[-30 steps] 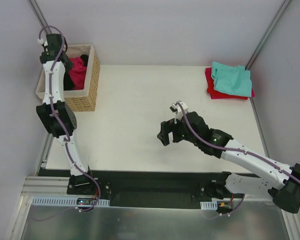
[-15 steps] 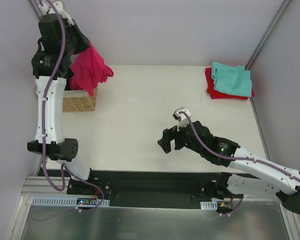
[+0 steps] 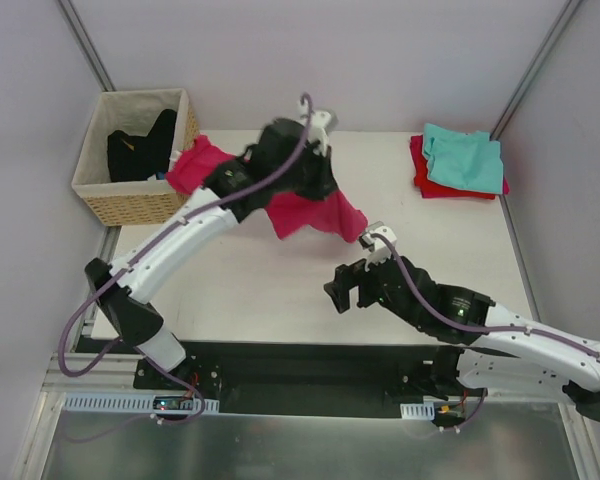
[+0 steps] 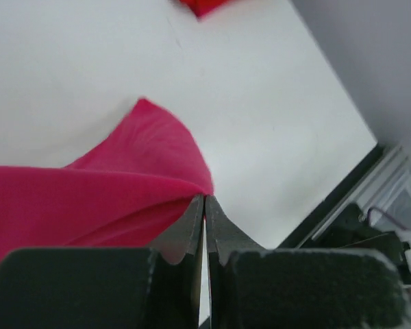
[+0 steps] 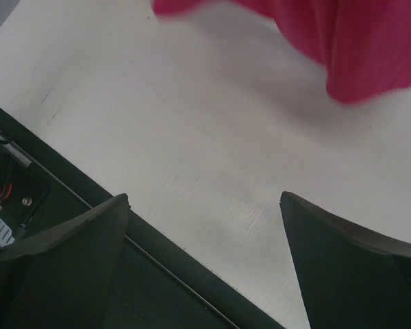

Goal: Fold and stack the t-shirts

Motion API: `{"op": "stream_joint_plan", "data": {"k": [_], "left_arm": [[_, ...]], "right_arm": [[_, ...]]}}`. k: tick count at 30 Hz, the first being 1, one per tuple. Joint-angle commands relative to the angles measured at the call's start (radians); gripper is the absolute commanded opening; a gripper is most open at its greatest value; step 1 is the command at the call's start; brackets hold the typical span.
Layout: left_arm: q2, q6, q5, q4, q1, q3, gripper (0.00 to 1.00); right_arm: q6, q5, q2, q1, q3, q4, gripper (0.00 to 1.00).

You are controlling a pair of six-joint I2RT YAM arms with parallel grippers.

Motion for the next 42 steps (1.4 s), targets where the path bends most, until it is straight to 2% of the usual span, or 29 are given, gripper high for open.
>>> {"op": "stream_joint_plan", "data": {"k": [1,2,4,8,11,12,13,18,22,28,33,38,42], "left_arm": [[0.04,-0.175,-0.002,0.238,-0.143,-0.311,0.0],[0.057,-0.195,0.007,0.327,-0.167,-0.357,0.0],[0.126,-0.247,-0.013,0.38,-0.242,-0.43,0.0],[0.238,-0.307,-0.039,0.437,-0.306,-0.448,0.0],[0.274,-0.313,-0.059,0.438,-0.309,-0.427,0.03],[0.257,-0.292,-0.065,0.438,-0.308,-0.413,0.59],[0.245,-0.278,-0.106,0.431,-0.308,-0.405,0.99],[0.147,-0.145,-0.269,0.305,-0.3,-0.29,0.99],[0.047,-0.119,-0.329,0.23,-0.216,-0.29,0.99],[-0.09,-0.12,-0.337,0.167,-0.009,-0.448,0.99],[-0.124,-0.172,-0.335,0.154,0.097,-0.591,0.99],[-0.075,-0.267,-0.283,0.128,0.224,-0.637,0.99],[-0.041,-0.284,-0.292,0.121,0.247,-0.646,0.99]], "right_arm": [[0.047,0.142,-0.074,0.017,0.041,-0.092,0.96],[0.067,0.156,-0.086,0.02,0.045,-0.115,0.96],[0.076,0.191,-0.14,0.026,0.053,-0.17,0.96],[0.084,0.234,-0.2,0.026,0.087,-0.278,0.96],[0.092,0.272,-0.224,0.028,0.098,-0.347,0.96],[0.099,0.281,-0.232,0.028,0.095,-0.359,0.96],[0.101,0.285,-0.241,0.026,0.09,-0.365,0.96],[0.102,0.291,-0.246,0.028,0.073,-0.353,0.96],[0.093,0.292,-0.182,0.028,0.075,-0.33,0.96],[0.062,0.307,-0.073,0.026,0.044,-0.243,0.96],[0.044,0.352,0.09,0.017,0.087,-0.228,0.96],[0.024,0.266,0.226,-0.054,0.136,-0.166,0.96],[-0.019,0.145,0.334,-0.178,0.202,-0.129,0.96]]}}
